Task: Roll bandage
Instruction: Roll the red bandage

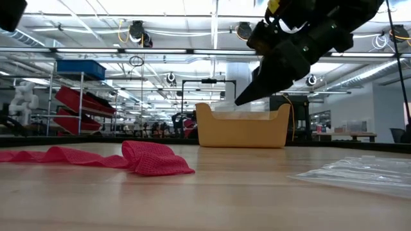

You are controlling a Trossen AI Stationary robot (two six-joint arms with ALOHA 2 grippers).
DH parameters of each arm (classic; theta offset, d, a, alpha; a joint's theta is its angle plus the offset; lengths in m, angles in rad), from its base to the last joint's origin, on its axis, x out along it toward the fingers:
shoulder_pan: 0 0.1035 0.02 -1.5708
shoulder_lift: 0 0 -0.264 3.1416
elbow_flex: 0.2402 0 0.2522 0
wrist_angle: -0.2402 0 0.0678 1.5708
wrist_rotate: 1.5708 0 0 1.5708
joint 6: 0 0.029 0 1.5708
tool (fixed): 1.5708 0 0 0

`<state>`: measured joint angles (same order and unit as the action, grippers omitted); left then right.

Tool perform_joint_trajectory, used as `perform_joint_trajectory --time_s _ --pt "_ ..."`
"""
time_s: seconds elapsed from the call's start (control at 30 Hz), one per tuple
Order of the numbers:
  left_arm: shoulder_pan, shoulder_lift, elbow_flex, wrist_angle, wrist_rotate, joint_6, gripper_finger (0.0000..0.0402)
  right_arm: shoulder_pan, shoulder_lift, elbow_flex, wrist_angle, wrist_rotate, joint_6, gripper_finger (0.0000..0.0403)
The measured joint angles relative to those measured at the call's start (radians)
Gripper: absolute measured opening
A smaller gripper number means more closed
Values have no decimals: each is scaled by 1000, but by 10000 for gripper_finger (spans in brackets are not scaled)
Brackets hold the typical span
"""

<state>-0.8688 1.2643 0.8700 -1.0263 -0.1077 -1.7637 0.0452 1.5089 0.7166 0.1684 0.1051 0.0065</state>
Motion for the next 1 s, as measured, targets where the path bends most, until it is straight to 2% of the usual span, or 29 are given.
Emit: perform_joint_trajectory --time_s 0.27,0.43,0.57,0.73,0.87,1.0 --pt "-66 4 0 61 91 -199 6 0 0 0 75 -1 -76 210" --pt "-91 4 0 166 91 -249 6 0 0 0 171 -2 -128 210" --pt "-102 12 0 249 62 -288 6 -2 0 0 178 -2 -103 210" --pt "-103 54 0 333 25 -287 6 -5 22 1 120 -2 -24 210" --pt "-100 104 0 428 1 -221 6 4 67 1 94 -2 43 210" --pt "-101 167 51 499 -148 -71 6 13 150 0 130 -3 118 210"
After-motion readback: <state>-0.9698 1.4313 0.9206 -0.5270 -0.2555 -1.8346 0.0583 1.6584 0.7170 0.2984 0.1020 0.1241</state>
